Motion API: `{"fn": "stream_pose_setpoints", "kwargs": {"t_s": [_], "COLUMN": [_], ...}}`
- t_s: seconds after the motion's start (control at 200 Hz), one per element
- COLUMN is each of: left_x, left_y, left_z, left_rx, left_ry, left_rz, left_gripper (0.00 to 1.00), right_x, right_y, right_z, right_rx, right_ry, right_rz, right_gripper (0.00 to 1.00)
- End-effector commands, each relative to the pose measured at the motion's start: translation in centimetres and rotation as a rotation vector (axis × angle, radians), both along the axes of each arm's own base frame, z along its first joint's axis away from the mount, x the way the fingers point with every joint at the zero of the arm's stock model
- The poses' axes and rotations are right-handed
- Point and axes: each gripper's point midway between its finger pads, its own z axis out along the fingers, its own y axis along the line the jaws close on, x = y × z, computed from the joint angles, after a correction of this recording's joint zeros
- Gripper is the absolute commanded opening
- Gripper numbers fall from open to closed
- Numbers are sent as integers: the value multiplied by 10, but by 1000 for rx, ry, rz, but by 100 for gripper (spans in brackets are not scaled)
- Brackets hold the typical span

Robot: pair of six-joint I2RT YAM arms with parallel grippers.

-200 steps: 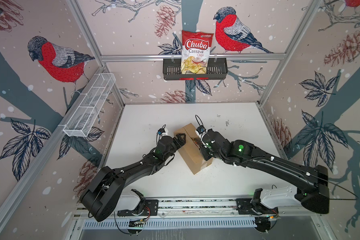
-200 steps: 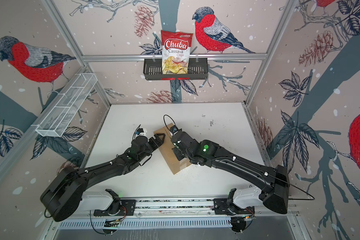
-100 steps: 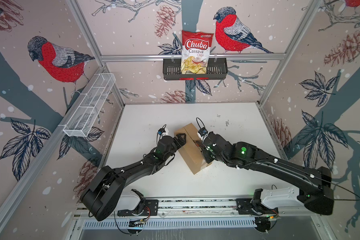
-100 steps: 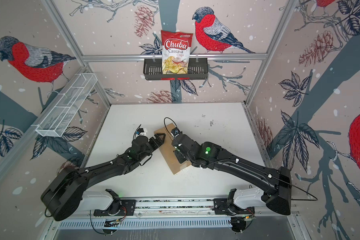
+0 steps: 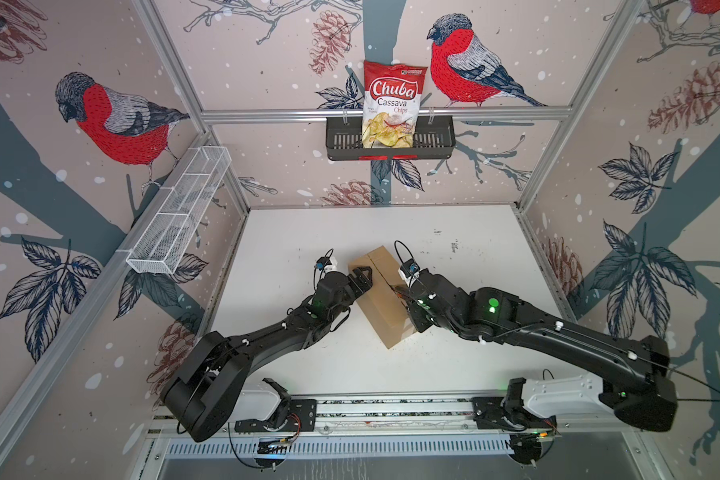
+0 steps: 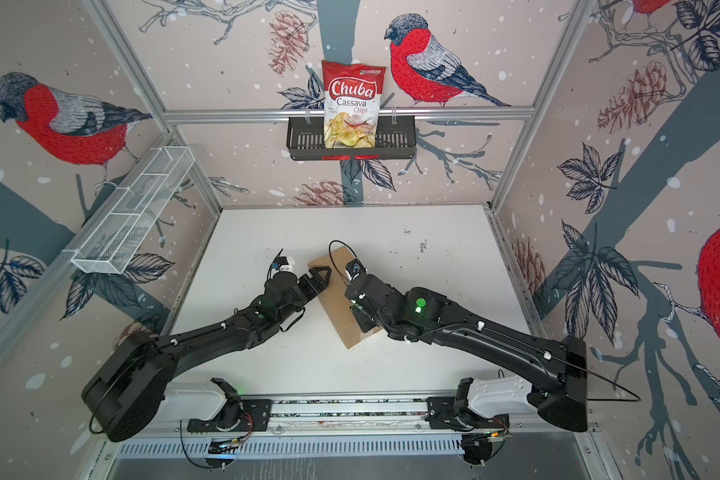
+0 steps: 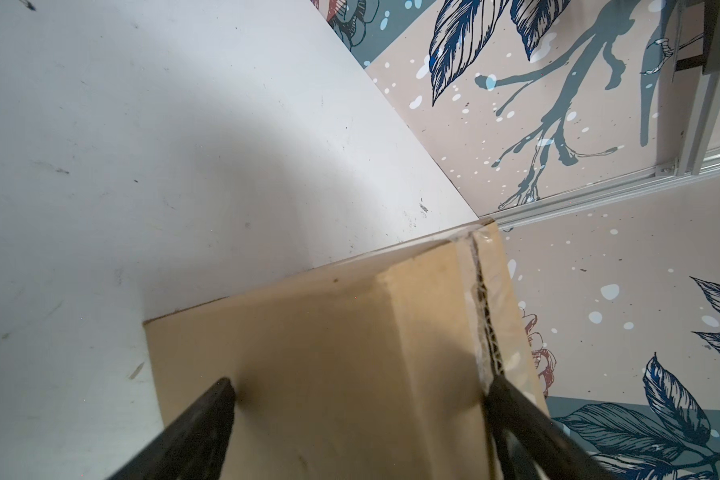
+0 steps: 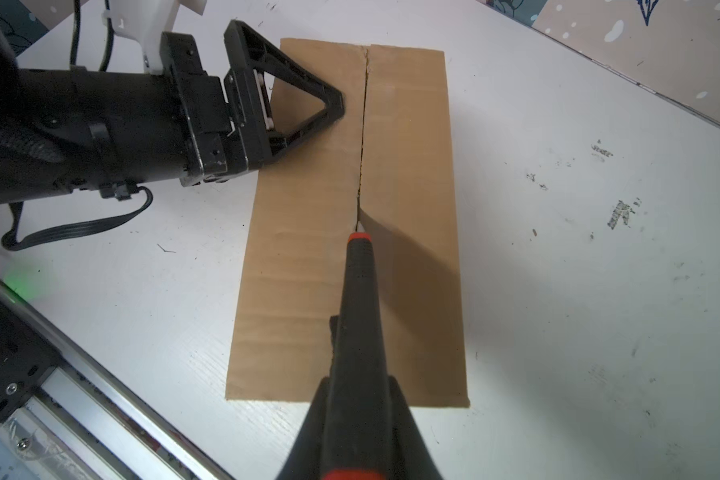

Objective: Unpack the express box
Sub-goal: 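Drag the knife blade along the tape seam toward the robot with the right gripper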

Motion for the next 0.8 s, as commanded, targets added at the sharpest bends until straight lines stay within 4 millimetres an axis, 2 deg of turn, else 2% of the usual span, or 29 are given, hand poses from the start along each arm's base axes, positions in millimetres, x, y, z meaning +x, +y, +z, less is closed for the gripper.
{"fn": "stream_pose_setpoints", "kwargs": {"t_s": [0.0,0.796], "left_x": [-3,-4], "left_y": [4,6], "left_z": [-11,-14], "left_rx": [42,49], "left_ry": [38,45], "left_rz": [11,25], "left_gripper": [93,93], "right_x": [0,-19], "right_y": [-6,-18], "right_z": [4,-4], "right_rx": [8,-8], "right_ry": [-11,41], "right_rz": [-35,-42], "right_gripper": [0,0]}}
